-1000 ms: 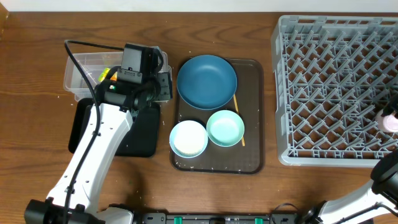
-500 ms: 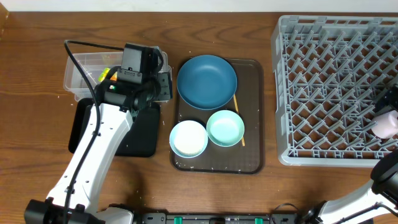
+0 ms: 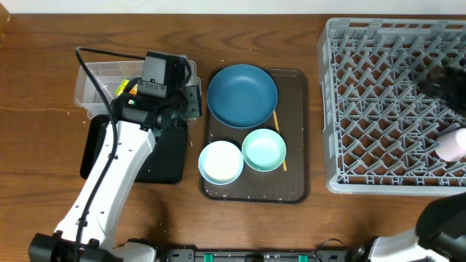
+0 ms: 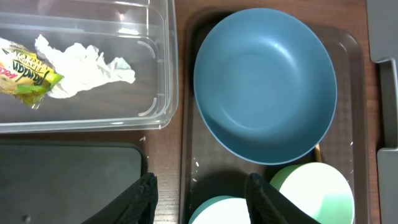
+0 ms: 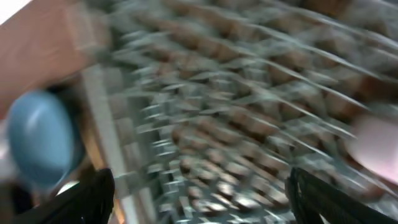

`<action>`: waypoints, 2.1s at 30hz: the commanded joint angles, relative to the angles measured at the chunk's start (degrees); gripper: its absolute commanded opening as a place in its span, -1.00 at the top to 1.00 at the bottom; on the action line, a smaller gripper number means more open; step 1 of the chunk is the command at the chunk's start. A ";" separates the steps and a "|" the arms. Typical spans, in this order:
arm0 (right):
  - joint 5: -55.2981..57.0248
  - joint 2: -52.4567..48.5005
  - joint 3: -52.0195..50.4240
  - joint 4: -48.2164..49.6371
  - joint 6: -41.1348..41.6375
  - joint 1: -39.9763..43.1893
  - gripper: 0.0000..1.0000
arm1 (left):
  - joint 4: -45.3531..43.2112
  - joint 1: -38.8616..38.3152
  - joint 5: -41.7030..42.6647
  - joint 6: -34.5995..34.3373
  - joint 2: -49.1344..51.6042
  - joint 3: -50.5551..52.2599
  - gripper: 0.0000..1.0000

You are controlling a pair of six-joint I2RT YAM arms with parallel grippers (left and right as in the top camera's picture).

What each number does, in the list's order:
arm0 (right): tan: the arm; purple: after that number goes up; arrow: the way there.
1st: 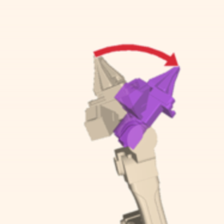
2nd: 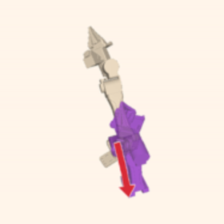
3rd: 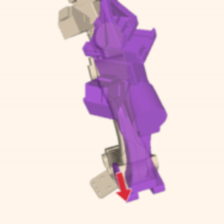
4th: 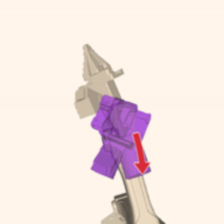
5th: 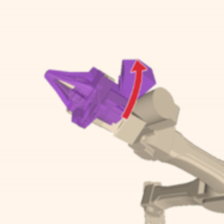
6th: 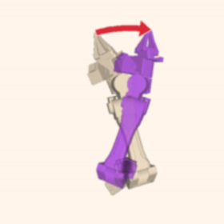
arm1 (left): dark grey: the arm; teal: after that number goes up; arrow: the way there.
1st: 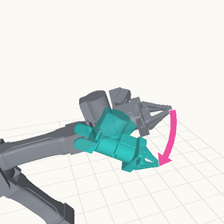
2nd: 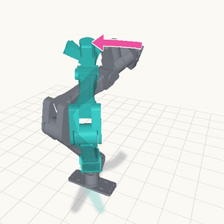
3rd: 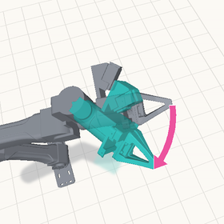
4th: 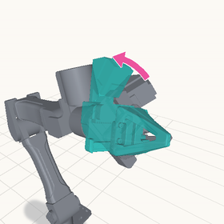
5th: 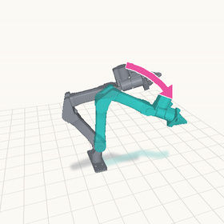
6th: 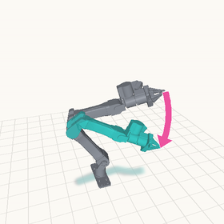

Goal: Sort waste into correct bins and load items into the dishwasher rack
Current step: 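Move the right gripper to the mint bowl and grasp it, then lift the mint bowl and place it in the dish rack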

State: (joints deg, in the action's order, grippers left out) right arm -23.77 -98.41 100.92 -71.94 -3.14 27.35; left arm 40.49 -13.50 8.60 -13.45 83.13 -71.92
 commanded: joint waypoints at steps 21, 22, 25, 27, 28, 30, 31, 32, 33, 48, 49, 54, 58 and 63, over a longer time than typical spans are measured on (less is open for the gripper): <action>9.20 -16.44 -0.66 -2.21 -2.03 -43.34 -0.19 | 3.85 0.42 -0.55 0.74 0.04 0.24 0.03; 9.20 -17.20 -0.66 -2.75 -2.03 -43.98 -0.17 | 3.85 0.42 -0.55 0.74 0.04 0.24 0.04; 9.22 -19.54 -0.66 -4.42 -2.01 -46.12 -0.15 | 3.85 0.42 -0.55 0.74 0.04 0.24 0.04; 9.51 -20.90 -0.74 -4.61 -1.60 -47.41 -0.14 | 3.82 0.42 -0.55 0.74 0.04 0.24 0.04; 9.64 -21.46 -0.92 -4.37 -1.25 -48.02 -0.14 | 3.85 0.42 -0.55 0.74 0.07 0.24 0.03; 9.64 -22.47 -1.36 -3.89 -0.46 -49.03 -0.14 | 3.82 0.42 -0.55 0.76 0.09 0.24 0.03; 9.75 -22.82 -1.62 -3.89 -0.28 -49.51 -0.13 | 3.85 0.42 -0.55 0.74 0.11 0.24 0.03; 10.12 -23.30 -2.01 -3.63 -0.04 -49.92 -0.10 | 3.85 0.42 -0.55 0.74 0.13 0.24 0.03; 10.38 -23.43 -2.40 -3.45 0.31 -50.16 -0.06 | 3.85 0.42 -0.55 0.74 0.13 0.24 0.04; 12.85 -23.50 -10.99 3.43 3.37 -50.58 0.86 | 3.80 0.42 -0.55 0.76 0.44 0.24 0.04; 12.85 -23.30 -10.97 3.63 3.34 -50.58 0.89 | 3.78 0.42 -0.55 0.74 0.46 0.24 0.03; 13.92 -21.51 -9.57 3.15 3.34 -50.18 0.97 | 3.80 0.42 -0.55 0.76 0.50 0.24 0.04; 17.75 -17.11 -6.71 1.90 3.41 -48.74 0.97 | 3.80 0.42 -0.55 0.74 0.57 0.24 0.04; 23.28 -9.33 -4.55 4.68 3.91 -45.62 0.98 | 3.78 0.42 -0.55 0.74 0.68 0.24 0.03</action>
State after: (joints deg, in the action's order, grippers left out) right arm -5.39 -114.54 93.43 -68.58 -0.16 -20.71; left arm 44.14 -13.50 8.60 -13.45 83.15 -71.92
